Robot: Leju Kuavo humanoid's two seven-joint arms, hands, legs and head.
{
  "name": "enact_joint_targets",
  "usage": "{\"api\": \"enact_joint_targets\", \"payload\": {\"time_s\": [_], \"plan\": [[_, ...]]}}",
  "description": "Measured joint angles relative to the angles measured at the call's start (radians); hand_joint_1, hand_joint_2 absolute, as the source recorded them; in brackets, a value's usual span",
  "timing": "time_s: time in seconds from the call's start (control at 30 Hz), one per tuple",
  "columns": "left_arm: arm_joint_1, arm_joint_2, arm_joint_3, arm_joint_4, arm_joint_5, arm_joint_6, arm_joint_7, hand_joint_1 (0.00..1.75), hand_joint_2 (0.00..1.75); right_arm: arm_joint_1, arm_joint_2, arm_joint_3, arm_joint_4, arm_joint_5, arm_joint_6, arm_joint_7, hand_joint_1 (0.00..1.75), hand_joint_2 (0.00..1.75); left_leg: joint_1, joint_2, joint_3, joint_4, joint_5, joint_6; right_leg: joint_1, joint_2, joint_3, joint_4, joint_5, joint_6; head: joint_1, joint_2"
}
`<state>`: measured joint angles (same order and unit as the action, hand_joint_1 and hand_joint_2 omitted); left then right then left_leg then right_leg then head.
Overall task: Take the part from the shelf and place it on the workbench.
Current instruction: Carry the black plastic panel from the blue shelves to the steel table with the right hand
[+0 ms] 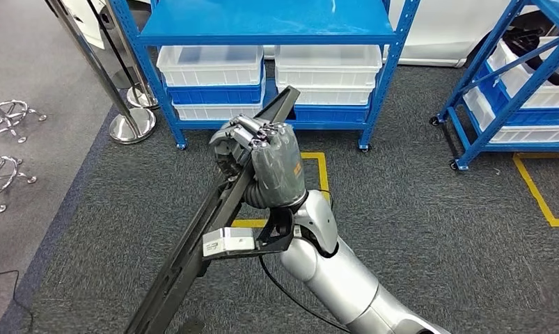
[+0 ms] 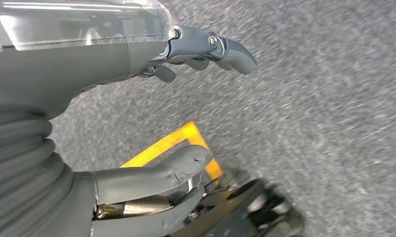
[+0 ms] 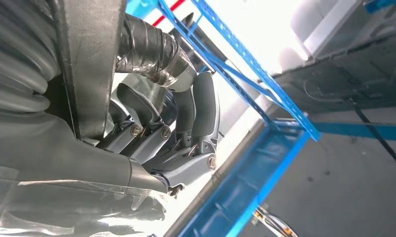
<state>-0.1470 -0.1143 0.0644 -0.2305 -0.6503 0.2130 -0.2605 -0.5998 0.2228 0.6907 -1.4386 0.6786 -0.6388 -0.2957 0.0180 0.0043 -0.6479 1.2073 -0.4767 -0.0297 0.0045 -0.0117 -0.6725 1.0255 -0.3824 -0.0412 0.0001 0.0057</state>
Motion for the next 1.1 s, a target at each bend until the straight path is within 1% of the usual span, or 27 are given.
{"api": "enact_joint_targets", "payload": {"time_s": [0.07,0.1,0.13,0.2,0.23,0.27,0.3,0.33,0.37,0.4,0.43,0.47,0.5,0.53,0.57,0.6,0.63,0.7,0.73,0.77,0.87,0.9,0.93,0.97,1.0,1.07,1.1], "plan": [[-0.006,-0.001,0.001,0.000,-0.001,0.002,0.000,0.00,1.75,-0.001,0.004,-0.001,0.002,-0.012,0.006,-0.001,1.75,1.75,-0.004,-0.001,0.109,-0.137,-0.017,0.009,0.002,0.001,-0.024,0.004,0.022,0.009,0.000,0.000],[-0.008,-0.001,0.001,0.000,-0.001,0.003,-0.001,0.00,1.75,-0.001,0.006,-0.001,0.002,-0.017,0.010,-0.002,1.75,1.75,-0.007,-0.002,0.139,-0.182,-0.031,0.015,0.002,0.000,-0.028,0.004,0.032,0.015,0.000,0.000],[-0.010,-0.002,0.002,0.000,-0.001,0.003,-0.001,0.00,1.75,-0.002,0.009,-0.002,0.002,-0.021,0.013,-0.002,1.75,1.75,-0.011,-0.002,0.149,-0.204,-0.037,0.021,0.001,-0.001,-0.029,0.002,0.041,0.021,0.000,0.000],[-0.010,-0.002,0.004,0.000,-0.001,0.003,-0.001,0.00,1.75,-0.002,0.011,-0.002,0.003,-0.026,0.014,-0.003,1.75,1.75,-0.011,-0.001,0.139,-0.210,-0.019,0.038,-0.002,0.000,-0.031,0.001,0.048,0.034,0.001,0.000],[-0.010,-0.003,0.004,0.000,-0.001,0.003,-0.001,0.00,1.75,-0.002,0.012,-0.002,0.004,-0.027,0.014,-0.003,1.75,1.75,-0.010,0.001,0.132,-0.212,-0.006,0.047,-0.004,0.002,-0.039,0.014,0.028,0.039,0.001,0.000],[-0.010,-0.003,0.005,0.000,-0.001,0.003,0.000,0.00,1.75,-0.002,0.012,-0.003,0.004,-0.028,0.014,-0.003,1.75,1.75,-0.008,0.003,0.122,-0.215,0.007,0.054,-0.005,0.004,-0.053,0.045,-0.010,0.043,0.001,0.000],[-0.011,-0.004,0.005,0.000,-0.002,0.003,0.000,0.00,1.75,-0.002,0.011,-0.003,0.004,-0.028,0.014,-0.003,1.75,1.75,-0.008,0.005,0.109,-0.215,0.020,0.059,-0.008,0.007,-0.070,0.096,-0.064,0.046,0.001,0.000],[-0.011,-0.004,0.005,0.000,-0.002,0.003,0.000,0.00,1.75,-0.001,0.011,-0.003,0.004,-0.027,0.013,-0.003,1.75,1.75,-0.008,0.005,0.093,-0.215,0.033,0.062,-0.008,0.008,-0.088,0.160,-0.115,0.050,0.001,0.000],[-0.010,-0.004,0.005,0.000,-0.002,0.003,0.000,0.00,1.75,0.000,0.010,-0.003,0.005,-0.027,0.013,-0.003,1.75,1.75,-0.008,0.005,0.076,-0.214,0.045,0.063,-0.009,0.009,-0.101,0.224,-0.150,0.053,0.001,0.000],[-0.009,-0.004,0.005,0.000,-0.002,0.003,0.000,0.00,1.75,0.001,0.009,-0.003,0.006,-0.027,0.013,-0.003,1.75,1.75,-0.008,0.006,0.059,-0.213,0.058,0.061,-0.010,0.009,-0.104,0.270,-0.160,0.055,0.001,0.000],[-0.008,-0.004,0.005,0.000,-0.002,0.003,0.000,0.00,1.75,0.002,0.008,-0.003,0.007,-0.027,0.013,-0.003,1.75,1.75,-0.008,0.006,0.041,-0.212,0.070,0.059,-0.011,0.009,-0.093,0.289,-0.150,0.056,0.001,0.000],[-0.007,-0.004,0.005,0.000,-0.002,0.003,0.000,0.00,1.75,0.003,0.007,-0.003,0.008,-0.027,0.013,-0.003,1.75,1.75,-0.008,0.006,0.024,-0.211,0.082,0.056,-0.013,0.009,-0.062,0.271,-0.127,0.056,0.001,0.000],[-0.007,-0.004,0.005,0.000,-0.002,0.003,0.000,0.00,1.75,0.003,0.006,-0.003,0.009,-0.027,0.013,-0.003,1.75,1.75,-0.008,0.006,0.010,-0.208,0.092,0.052,-0.014,0.009,-0.013,0.221,-0.108,0.055,0.001,0.000],[-0.007,-0.005,0.005,0.000,-0.003,0.003,0.000,0.00,1.75,0.002,0.007,-0.003,0.009,-0.027,0.013,-0.004,1.75,1.75,-0.009,0.005,-0.003,-0.204,0.101,0.048,-0.014,0.009,0.044,0.151,-0.107,0.053,0.001,0.000],[-0.006,-0.005,0.006,0.000,-0.003,0.003,0.000,0.00,1.75,0.000,0.008,-0.003,0.009,-0.027,0.013,-0.004,1.75,1.75,-0.010,0.005,-0.013,-0.200,0.108,0.042,-0.013,0.010,0.094,0.086,-0.116,0.050,0.001,0.000],[-0.006,-0.005,0.006,0.000,-0.003,0.003,0.000,0.00,1.75,-0.001,0.009,-0.003,0.009,-0.027,0.012,-0.005,1.75,1.75,-0.011,0.005,-0.018,-0.196,0.115,0.036,-0.011,0.011,0.127,0.037,-0.129,0.047,0.001,0.000],[-0.005,-0.005,0.006,0.000,-0.003,0.002,0.000,0.00,1.75,-0.002,0.010,-0.004,0.010,-0.027,0.013,-0.005,1.75,1.75,-0.011,0.005,-0.021,-0.195,0.122,0.029,-0.008,0.012,0.142,0.011,-0.139,0.042,0.000,0.000],[-0.004,-0.006,0.007,0.000,-0.001,-0.001,-0.006,0.00,1.75,-0.002,0.010,-0.004,0.010,-0.032,0.019,-0.005,1.75,1.75,-0.007,0.005,-0.026,-0.194,0.132,0.015,-0.006,0.012,0.136,0.002,-0.130,0.027,0.001,0.000],[-0.004,-0.007,0.008,0.000,0.000,-0.003,-0.012,0.00,1.75,-0.003,0.011,-0.004,0.011,-0.036,0.025,-0.005,1.75,1.75,-0.004,0.005,-0.032,-0.185,0.122,0.010,-0.005,0.011,0.132,0.000,-0.123,0.019,0.000,0.000],[-0.003,-0.007,0.009,0.000,0.002,-0.004,-0.018,0.00,1.75,-0.004,0.011,-0.004,0.012,-0.041,0.032,-0.005,1.75,1.75,-0.003,0.004,-0.044,-0.158,0.096,0.006,-0.007,0.009,0.126,-0.002,-0.115,0.010,0.000,0.000],[-0.002,-0.009,0.013,0.000,0.002,-0.003,-0.032,0.00,1.75,-0.008,0.012,-0.004,0.016,-0.055,0.049,-0.004,1.75,1.75,-0.001,0.003,-0.103,0.020,-0.027,-0.003,-0.004,0.007,0.097,-0.003,-0.089,-0.003,0.000,0.000],[-0.002,-0.010,0.013,0.000,0.001,-0.002,-0.034,0.00,1.75,-0.008,0.012,-0.004,0.018,-0.059,0.054,-0.004,1.75,1.75,0.000,0.003,-0.114,0.070,-0.046,-0.005,-0.002,0.007,0.085,-0.002,-0.080,-0.003,0.000,0.000],[-0.001,-0.010,0.013,0.000,0.000,-0.002,-0.036,0.00,1.75,-0.008,0.012,-0.003,0.021,-0.063,0.058,-0.004,1.75,1.75,-0.001,0.003,-0.109,0.089,-0.046,-0.005,0.000,0.007,0.074,-0.002,-0.072,-0.003,0.000,0.000],[-0.001,-0.011,0.013,0.000,0.000,-0.001,-0.037,0.00,1.75,-0.008,0.012,-0.003,0.022,-0.066,0.062,-0.005,1.75,1.75,-0.001,0.003,-0.084,0.069,-0.032,-0.003,0.002,0.008,0.064,-0.001,-0.065,-0.003,0.000,0.000],[-0.002,-0.011,0.013,0.000,-0.001,0.000,-0.038,0.00,1.75,-0.008,0.012,-0.003,0.023,-0.067,0.064,-0.006,1.75,1.75,-0.002,0.002,-0.038,0.012,-0.013,0.001,0.003,0.008,0.057,-0.001,-0.058,-0.002,0.000,0.000],[-0.005,-0.011,0.013,0.000,-0.002,0.002,-0.039,0.00,1.75,-0.012,0.012,-0.004,0.023,-0.067,0.065,-0.010,1.75,1.75,-0.008,0.002,0.063,-0.130,0.004,0.015,0.004,0.009,0.047,0.000,-0.047,0.003,0.000,0.000],[-0.006,-0.011,0.013,0.000,-0.003,0.003,-0.039,0.00,1.75,-0.014,0.012,-0.004,0.023,-0.067,0.066,-0.012,1.75,1.75,-0.012,0.002,0.093,-0.177,0.005,0.022,0.004,0.008,0.045,0.000,-0.043,0.008,0.000,0.000]]}}
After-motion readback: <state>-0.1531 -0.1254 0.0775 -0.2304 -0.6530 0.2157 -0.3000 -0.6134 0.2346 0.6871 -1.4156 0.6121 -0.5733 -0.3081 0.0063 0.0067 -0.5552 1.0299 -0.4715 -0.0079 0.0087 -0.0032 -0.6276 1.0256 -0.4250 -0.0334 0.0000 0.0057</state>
